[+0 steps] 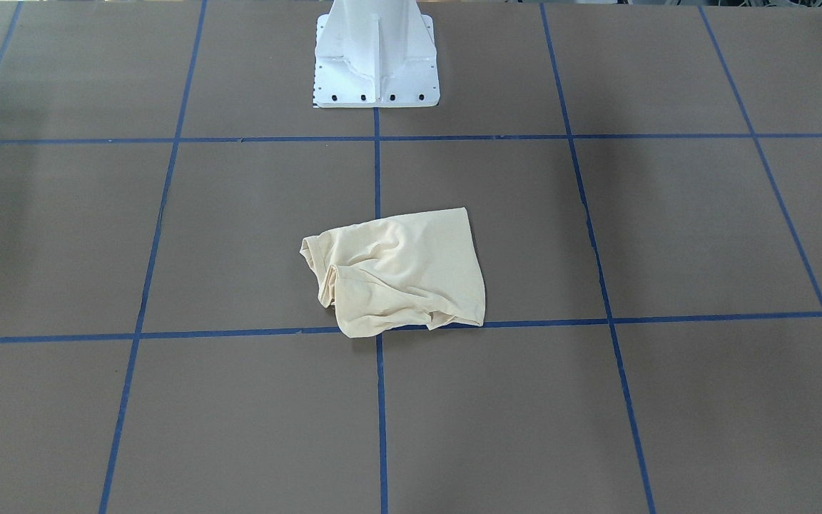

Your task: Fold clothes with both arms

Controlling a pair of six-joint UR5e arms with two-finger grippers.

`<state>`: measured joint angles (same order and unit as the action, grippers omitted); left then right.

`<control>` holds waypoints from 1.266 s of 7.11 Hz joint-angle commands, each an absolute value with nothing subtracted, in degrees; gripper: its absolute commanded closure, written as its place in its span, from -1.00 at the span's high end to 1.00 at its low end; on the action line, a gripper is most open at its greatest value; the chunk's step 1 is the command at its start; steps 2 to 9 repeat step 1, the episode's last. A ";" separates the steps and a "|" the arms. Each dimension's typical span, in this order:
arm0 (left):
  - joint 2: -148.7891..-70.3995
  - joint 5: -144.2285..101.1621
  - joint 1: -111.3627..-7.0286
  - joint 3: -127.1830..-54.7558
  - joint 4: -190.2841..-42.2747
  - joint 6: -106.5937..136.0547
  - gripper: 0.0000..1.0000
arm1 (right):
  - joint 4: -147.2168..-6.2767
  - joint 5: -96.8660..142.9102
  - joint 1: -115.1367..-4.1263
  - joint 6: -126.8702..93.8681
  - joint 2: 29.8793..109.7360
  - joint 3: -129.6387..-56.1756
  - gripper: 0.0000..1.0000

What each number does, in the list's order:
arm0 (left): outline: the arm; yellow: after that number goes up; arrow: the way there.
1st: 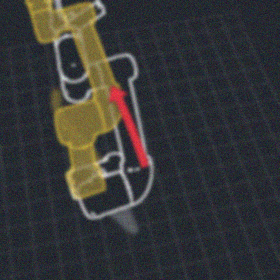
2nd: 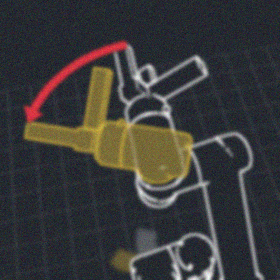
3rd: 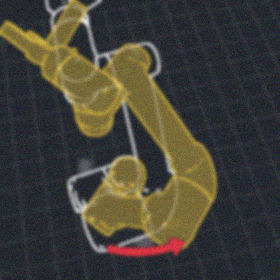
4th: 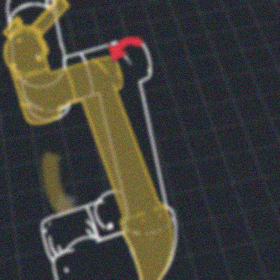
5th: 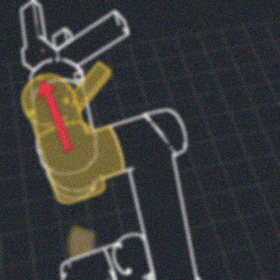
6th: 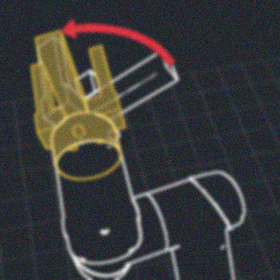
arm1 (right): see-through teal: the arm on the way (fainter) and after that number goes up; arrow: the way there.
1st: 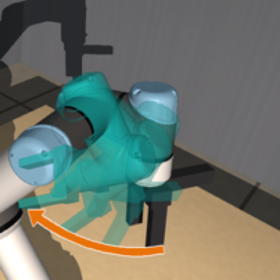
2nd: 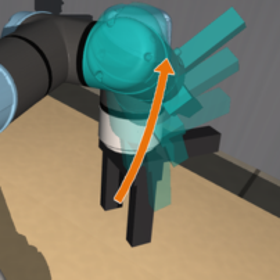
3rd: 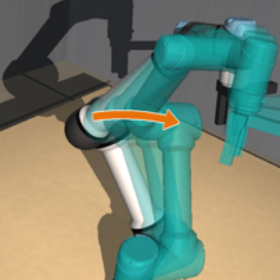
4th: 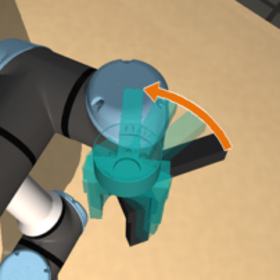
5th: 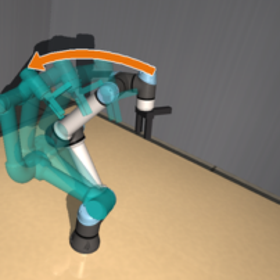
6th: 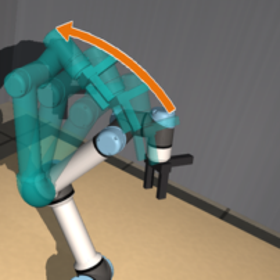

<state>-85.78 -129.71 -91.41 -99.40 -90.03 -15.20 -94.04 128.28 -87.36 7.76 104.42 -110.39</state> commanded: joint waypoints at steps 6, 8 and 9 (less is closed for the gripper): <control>-85.87 -129.64 -91.41 -99.40 -90.35 -15.21 1.00 | -94.04 128.15 -87.36 7.91 104.59 -110.39 1.00; -85.87 -129.64 -91.41 -99.40 -90.35 -15.21 1.00 | -94.04 128.15 -87.36 7.91 104.59 -110.39 1.00; -85.87 -129.64 -91.41 -99.40 -90.35 -15.21 1.00 | -94.04 128.15 -87.36 7.91 104.59 -110.39 1.00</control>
